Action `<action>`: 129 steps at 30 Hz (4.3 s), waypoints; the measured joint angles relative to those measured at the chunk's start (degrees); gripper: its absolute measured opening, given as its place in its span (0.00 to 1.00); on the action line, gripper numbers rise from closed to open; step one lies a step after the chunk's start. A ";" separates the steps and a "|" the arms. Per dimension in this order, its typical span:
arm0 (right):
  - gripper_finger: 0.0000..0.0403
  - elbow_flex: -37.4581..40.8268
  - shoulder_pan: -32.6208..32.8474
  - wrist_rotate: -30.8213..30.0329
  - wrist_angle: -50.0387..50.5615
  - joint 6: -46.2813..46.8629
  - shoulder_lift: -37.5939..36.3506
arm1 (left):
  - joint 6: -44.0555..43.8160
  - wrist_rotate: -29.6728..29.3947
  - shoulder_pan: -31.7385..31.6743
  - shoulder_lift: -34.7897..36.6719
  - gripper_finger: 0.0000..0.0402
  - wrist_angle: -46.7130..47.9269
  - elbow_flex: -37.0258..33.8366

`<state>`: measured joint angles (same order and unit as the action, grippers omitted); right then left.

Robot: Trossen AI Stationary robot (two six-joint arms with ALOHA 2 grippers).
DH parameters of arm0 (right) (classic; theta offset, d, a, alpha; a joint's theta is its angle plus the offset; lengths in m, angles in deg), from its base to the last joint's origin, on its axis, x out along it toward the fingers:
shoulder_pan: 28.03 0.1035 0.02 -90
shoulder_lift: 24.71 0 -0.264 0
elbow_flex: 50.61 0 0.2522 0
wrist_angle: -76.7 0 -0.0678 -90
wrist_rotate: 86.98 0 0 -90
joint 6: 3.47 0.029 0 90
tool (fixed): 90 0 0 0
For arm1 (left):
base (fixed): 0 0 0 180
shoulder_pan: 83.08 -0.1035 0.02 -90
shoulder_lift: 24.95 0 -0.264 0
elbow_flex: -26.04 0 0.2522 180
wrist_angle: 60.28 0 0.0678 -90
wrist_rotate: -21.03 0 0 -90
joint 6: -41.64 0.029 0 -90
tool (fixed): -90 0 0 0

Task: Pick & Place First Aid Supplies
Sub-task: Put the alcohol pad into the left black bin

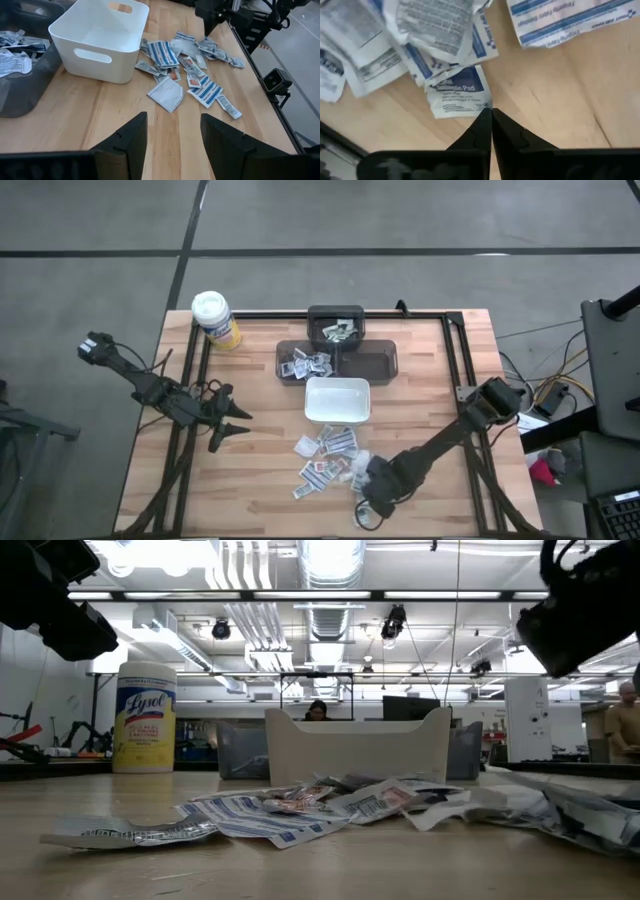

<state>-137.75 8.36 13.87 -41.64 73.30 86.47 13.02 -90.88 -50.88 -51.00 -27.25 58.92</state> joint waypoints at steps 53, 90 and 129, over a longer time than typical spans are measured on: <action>0.02 -1.23 -13.94 -12.15 -41.54 -20.83 -8.07 | -0.12 1.30 0.00 0.02 0.44 -0.55 -0.09; 0.02 -2.52 -44.08 -26.01 -46.53 -42.77 -8.05 | 0.73 0.84 0.01 0.04 0.44 -0.81 -0.09; 0.02 -8.57 -52.17 -20.27 -27.41 -53.49 1.06 | -0.77 -8.02 0.02 0.04 0.44 -0.81 -0.09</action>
<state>-146.32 -43.81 -6.40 -69.05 19.82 87.53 12.25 -98.90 -50.86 -50.95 -28.06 58.83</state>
